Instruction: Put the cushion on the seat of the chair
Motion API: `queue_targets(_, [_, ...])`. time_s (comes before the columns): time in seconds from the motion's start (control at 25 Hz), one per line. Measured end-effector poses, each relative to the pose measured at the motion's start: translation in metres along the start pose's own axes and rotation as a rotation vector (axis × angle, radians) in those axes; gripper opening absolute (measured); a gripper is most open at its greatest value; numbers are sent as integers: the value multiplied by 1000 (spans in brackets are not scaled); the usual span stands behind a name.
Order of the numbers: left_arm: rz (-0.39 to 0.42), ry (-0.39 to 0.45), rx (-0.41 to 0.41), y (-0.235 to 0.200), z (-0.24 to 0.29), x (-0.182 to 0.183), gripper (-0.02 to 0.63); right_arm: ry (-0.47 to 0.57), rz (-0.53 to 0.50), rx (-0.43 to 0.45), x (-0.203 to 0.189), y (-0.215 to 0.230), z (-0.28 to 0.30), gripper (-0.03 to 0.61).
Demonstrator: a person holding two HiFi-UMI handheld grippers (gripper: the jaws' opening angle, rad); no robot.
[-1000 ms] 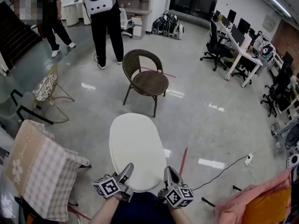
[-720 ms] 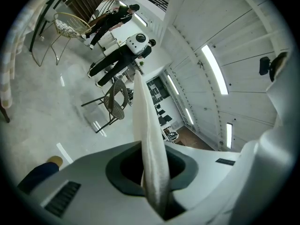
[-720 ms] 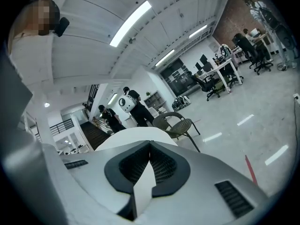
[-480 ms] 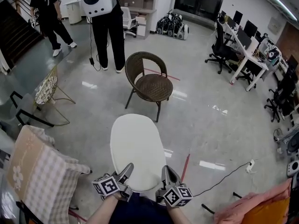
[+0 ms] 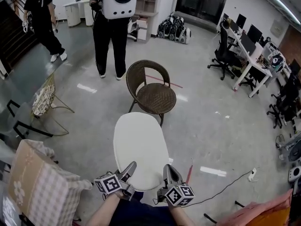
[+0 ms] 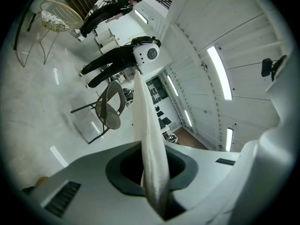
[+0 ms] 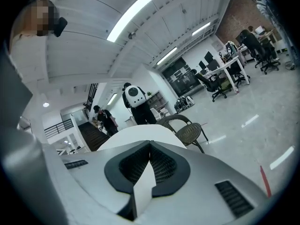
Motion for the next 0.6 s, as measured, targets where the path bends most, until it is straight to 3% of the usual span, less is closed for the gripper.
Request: queue_targets(0.6, [-39, -30, -25, -43, 42, 56, 67, 26, 7, -58, 10, -12, 65, 25])
Point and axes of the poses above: the fingertips, and each gripper's own axes: z forward along the fingers, y to its right, x out of its top, the point moved 3 cm from there along -z, backward along the fingers, and after that the axes turned 12 degrees about -x, right-handed, at the moved point
